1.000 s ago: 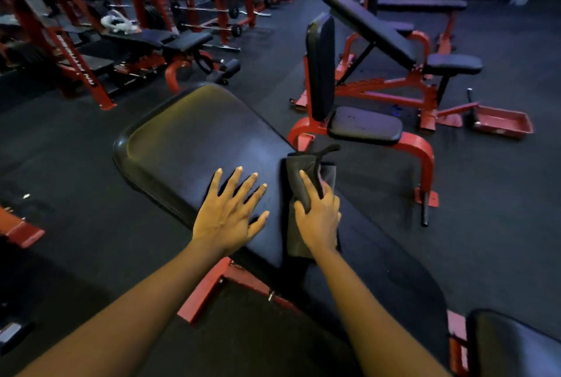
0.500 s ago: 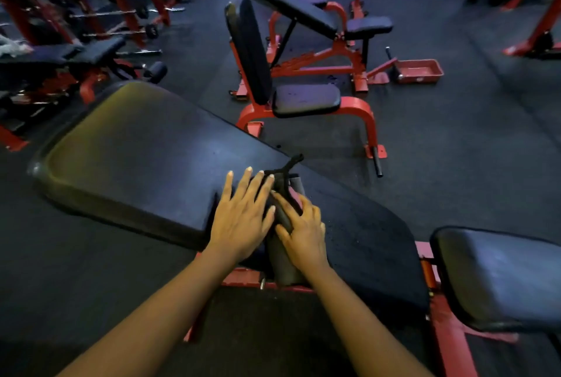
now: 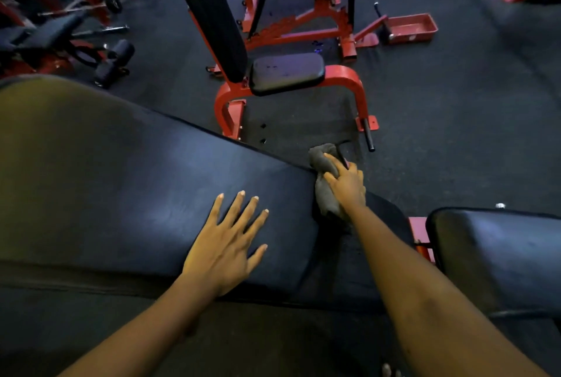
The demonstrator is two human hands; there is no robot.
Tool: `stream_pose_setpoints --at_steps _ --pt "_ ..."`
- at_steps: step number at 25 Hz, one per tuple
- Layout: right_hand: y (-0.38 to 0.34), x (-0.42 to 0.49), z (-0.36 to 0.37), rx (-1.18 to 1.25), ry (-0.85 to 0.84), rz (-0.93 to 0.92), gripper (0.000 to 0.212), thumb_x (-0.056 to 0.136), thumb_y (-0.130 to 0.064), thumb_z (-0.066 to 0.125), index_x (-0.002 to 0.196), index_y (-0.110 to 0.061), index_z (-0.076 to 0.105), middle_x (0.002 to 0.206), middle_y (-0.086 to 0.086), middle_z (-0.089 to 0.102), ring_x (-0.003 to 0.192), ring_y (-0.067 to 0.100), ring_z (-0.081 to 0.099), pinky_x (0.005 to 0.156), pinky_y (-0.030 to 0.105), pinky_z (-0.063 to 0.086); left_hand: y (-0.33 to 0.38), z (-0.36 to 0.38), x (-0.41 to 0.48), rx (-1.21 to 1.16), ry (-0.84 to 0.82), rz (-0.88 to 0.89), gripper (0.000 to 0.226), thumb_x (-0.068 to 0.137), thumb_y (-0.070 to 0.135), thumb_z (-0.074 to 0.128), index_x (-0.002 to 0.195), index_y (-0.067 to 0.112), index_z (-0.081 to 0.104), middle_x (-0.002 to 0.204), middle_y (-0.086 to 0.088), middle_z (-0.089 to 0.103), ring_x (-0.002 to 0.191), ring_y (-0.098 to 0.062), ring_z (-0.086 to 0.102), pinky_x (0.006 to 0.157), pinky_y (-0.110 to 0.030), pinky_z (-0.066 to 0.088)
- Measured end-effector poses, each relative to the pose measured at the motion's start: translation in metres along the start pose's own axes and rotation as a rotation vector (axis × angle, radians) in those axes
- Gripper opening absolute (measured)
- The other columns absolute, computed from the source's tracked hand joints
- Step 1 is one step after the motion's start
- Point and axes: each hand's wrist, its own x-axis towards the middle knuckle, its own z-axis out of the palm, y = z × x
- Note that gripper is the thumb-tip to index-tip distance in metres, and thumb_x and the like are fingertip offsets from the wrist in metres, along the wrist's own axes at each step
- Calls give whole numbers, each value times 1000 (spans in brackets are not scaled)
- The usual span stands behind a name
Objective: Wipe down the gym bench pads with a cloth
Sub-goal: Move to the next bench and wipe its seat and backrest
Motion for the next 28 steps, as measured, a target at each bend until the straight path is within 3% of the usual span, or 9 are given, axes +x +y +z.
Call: stream_pose_setpoints --at_steps 8,12,14,16,18,20,23,28 --pt "-6 -72 6 -15 60 -110 57 89 -26 52 138 -48 32 151 -2 27 128 29 33 101 52 33 2 -9 1 2 -124 -24 64 87 52 22 135 17 46 140 -12 48 134 -33 39 106 -54 20" --pt "2 -154 14 9 73 -209 65 85 -21 59 138 -46 32 152 -6 25 131 24 31 101 50 33 1 -14 2 77 -205 -16 81 75 57 -17 148 25 0 158 -6 3 146 -28 -4 115 -52 -8" --pt "9 -194 22 -15 68 -229 68 84 -20 60 139 -46 30 152 -8 22 135 19 26 105 47 28 3 -17 -1 79 -217 -4 85 71 58 -23 148 26 -5 158 -3 -2 145 -26 -9 114 -50 -10" --pt "21 -223 28 -11 47 -256 70 84 -20 60 139 -48 27 152 -6 22 137 19 23 109 46 24 6 -19 -3 43 -221 -17 86 72 58 -19 148 26 4 158 -2 5 146 -24 -2 115 -48 -7" --pt "32 -224 28 0 27 -279 70 84 -21 60 139 -48 27 151 -2 26 137 22 24 109 48 24 20 -19 -5 -1 -174 -48 77 81 58 1 143 24 32 151 -5 33 142 -25 25 116 -49 9" --pt "37 -210 21 -7 19 -267 66 86 -23 58 139 -48 27 151 -3 26 137 21 24 108 49 25 42 -18 0 -82 -193 -27 63 84 53 24 126 21 58 130 -6 59 125 -26 51 109 -47 27" --pt "49 -179 9 6 24 -159 64 89 -27 53 139 -52 22 153 -10 19 137 17 20 106 46 24 80 -15 22 -180 -243 32 58 86 52 28 119 20 63 123 -6 64 117 -27 58 98 -46 27" --pt "104 -102 -6 7 60 -29 64 88 -25 54 138 -52 25 151 -9 22 132 19 25 102 42 30 137 13 75 -179 -348 88 62 94 50 16 119 19 63 124 -7 63 120 -28 55 100 -48 25"
